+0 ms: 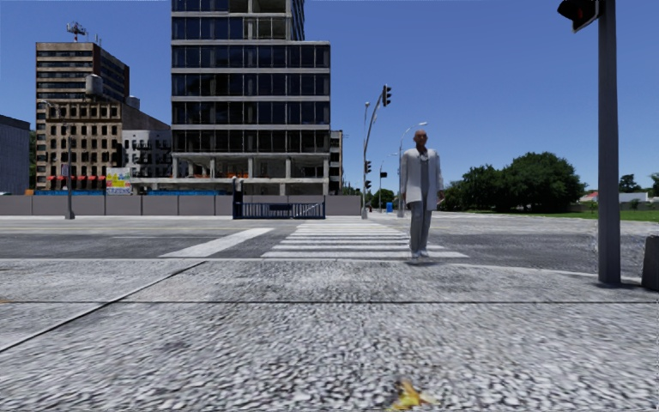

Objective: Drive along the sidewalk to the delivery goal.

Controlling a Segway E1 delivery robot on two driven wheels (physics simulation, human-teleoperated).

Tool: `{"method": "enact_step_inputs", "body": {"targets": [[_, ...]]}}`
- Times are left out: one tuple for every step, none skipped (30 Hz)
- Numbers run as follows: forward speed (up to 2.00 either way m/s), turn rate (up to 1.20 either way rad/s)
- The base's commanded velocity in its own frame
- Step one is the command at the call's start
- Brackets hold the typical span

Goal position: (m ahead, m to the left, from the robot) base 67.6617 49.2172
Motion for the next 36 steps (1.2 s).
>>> {"method": "enact_step_inputs", "body": {"targets": [[2.0, 0.0], [2.0, 0.0], [2.0, 0.0], [2.0, 0.0], [2.0, 0.0], [2.0, 0.0], [2.0, 0.0], [2.0, 0.0], [2.0, 0.0], [2.0, 0.0], [2.0, 0.0], [2.0, 0.0], [2.0, 0.0], [2.0, 0.0], [2.0, 0.0], [2.0, 0.0], [2.0, 0.0], [2.0, 0.0], [2.0, 0.0], [2.0, 0.0], [2.0, 0.0], [2.0, 0.0], [2.0, 0.0], [2.0, 0.0], [2.0, 0.0], [2.0, 0.0], [2.0, 0.0], [2.0, 0.0], [2.0, 0.0], [2.0, 0.0], [2.0, 0.0], [2.0, 0.0], [2.0, 0.0], [2.0, 0.0], [2.0, 0.0], [2.0, 0.0]]}}
